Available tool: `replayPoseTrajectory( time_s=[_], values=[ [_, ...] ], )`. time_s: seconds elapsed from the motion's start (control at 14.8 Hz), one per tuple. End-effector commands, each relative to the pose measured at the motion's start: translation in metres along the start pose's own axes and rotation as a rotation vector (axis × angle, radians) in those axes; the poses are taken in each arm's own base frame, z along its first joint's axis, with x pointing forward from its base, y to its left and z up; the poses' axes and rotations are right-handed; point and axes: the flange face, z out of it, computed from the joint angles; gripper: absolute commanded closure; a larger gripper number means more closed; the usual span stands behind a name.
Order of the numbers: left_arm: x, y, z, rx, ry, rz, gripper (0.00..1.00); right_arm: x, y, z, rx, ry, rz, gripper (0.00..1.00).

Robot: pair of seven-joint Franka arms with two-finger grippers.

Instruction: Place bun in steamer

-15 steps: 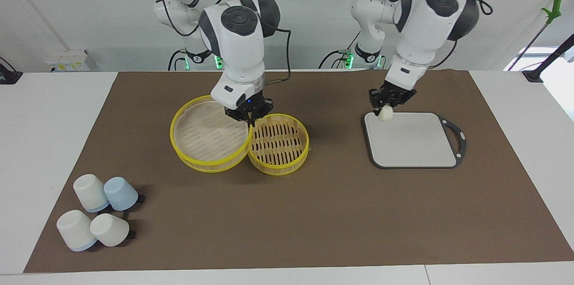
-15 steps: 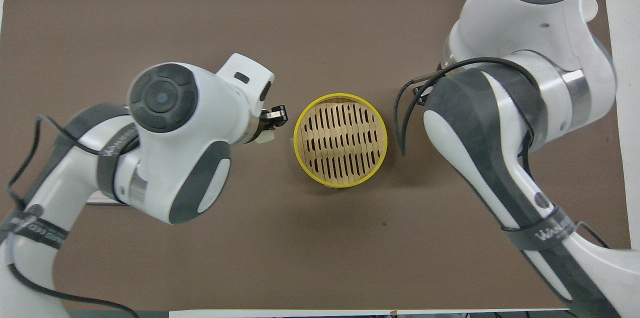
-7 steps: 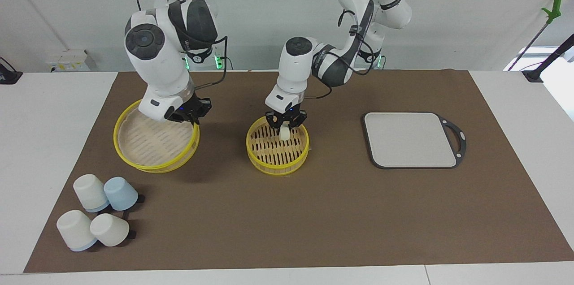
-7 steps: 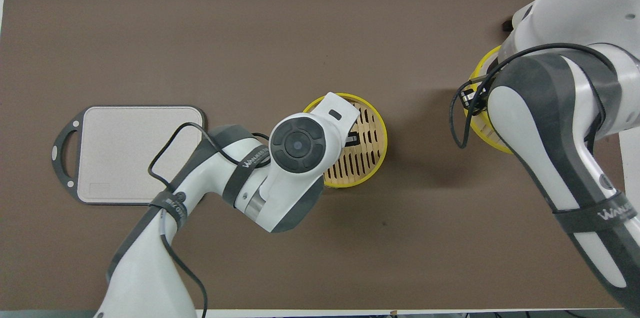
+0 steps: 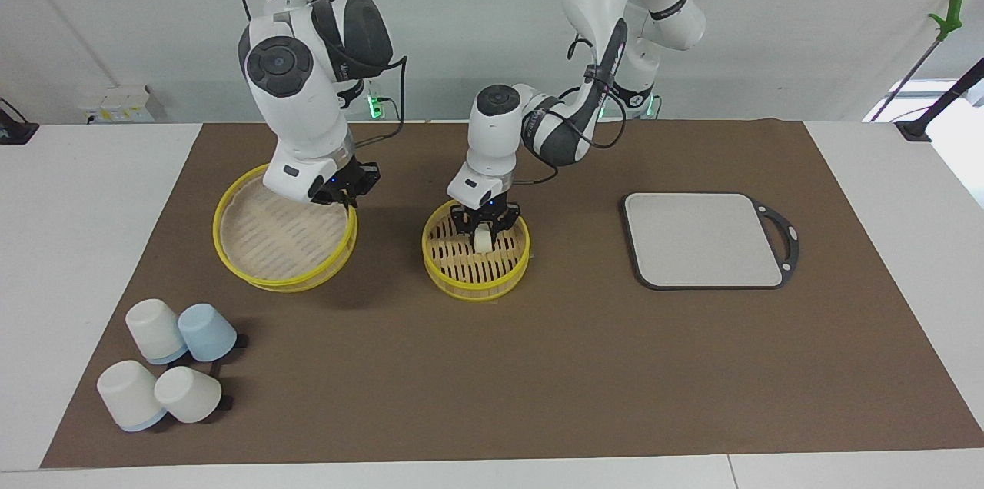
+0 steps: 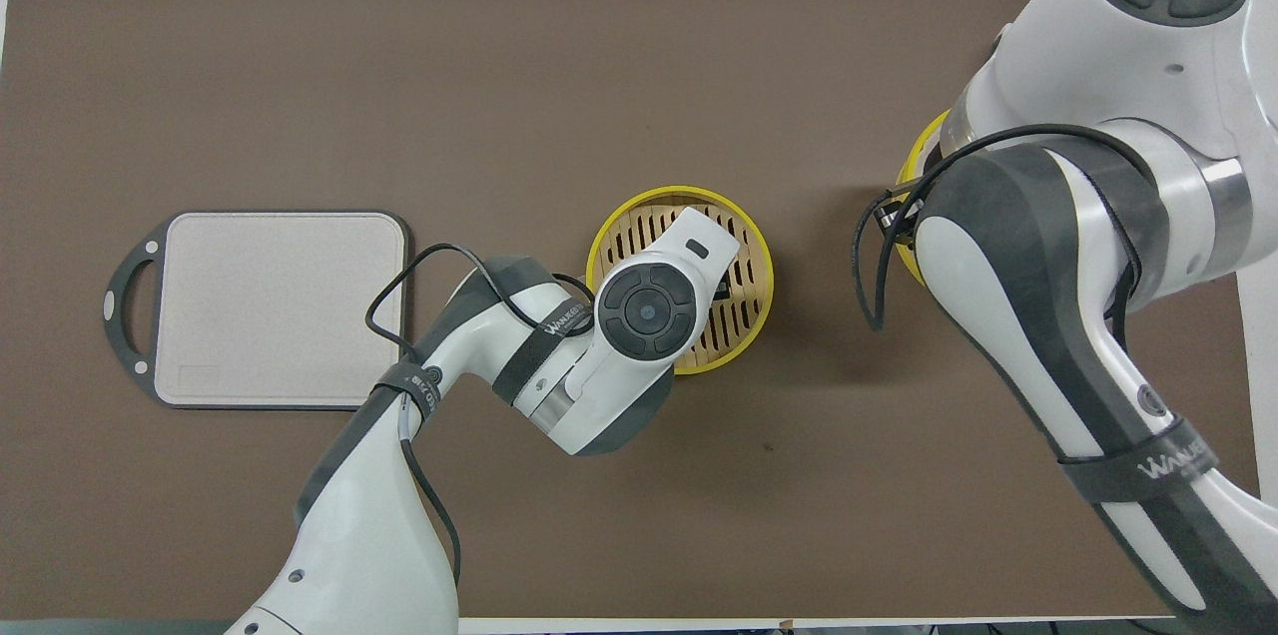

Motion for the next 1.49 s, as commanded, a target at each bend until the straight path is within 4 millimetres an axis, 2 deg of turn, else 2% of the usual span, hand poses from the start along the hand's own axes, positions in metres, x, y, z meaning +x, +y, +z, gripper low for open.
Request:
replayPoseTrajectory(
  time_s=[0.0,0.14,0.27,0.41,0.54,0.61,0.68,0.81,0.95,1.01,1.15,1.22,1.42],
  values=[
    [0.005,-0.004,-0.015,0.018,0.016,-0.008,0.0,-0.008,0.001,-0.004,0.006,0.026,0.007,1.0],
    [0.012,-0.011,-0.047,0.019,0.02,-0.021,0.0,-0.006,0.0,-0.006,0.006,0.043,0.015,1.0],
    [0.027,-0.034,-0.087,0.033,0.013,-0.057,0.0,0.002,-0.031,-0.005,0.001,0.096,0.029,1.0],
    [0.038,-0.056,-0.121,0.047,0.012,-0.095,0.0,0.005,-0.047,-0.004,0.001,0.121,0.053,1.0],
    [0.059,-0.089,-0.147,0.055,0.022,-0.113,0.0,0.009,-0.07,-0.003,0.007,0.146,0.084,1.0],
    [0.074,-0.117,-0.158,0.074,0.014,-0.12,0.0,0.012,-0.084,-0.001,0.011,0.16,0.101,1.0],
    [0.086,-0.143,-0.173,0.087,0.01,-0.114,0.0,0.015,-0.107,-0.001,0.018,0.174,0.109,1.0],
    [0.104,-0.2,-0.201,0.107,-0.015,-0.085,0.0,0.023,-0.173,0.016,0.037,0.212,0.138,1.0],
    [0.117,-0.252,-0.236,0.086,-0.034,-0.053,0.0,0.03,-0.218,0.028,0.057,0.235,0.184,1.0],
    [0.12,-0.27,-0.249,0.079,-0.053,-0.033,0.0,0.032,-0.238,0.035,0.058,0.23,0.175,1.0],
    [0.124,-0.303,-0.273,0.09,-0.08,0.008,0.0,0.042,-0.292,0.046,0.056,0.241,0.213,1.0],
    [0.125,-0.318,-0.282,0.094,-0.093,0.02,0.0,0.043,-0.302,0.054,0.01,0.262,0.198,1.0],
    [0.125,-0.35,-0.308,0.101,-0.125,0.04,0.0,0.047,-0.298,0.058,-0.009,0.288,0.189,1.0]
  ],
)
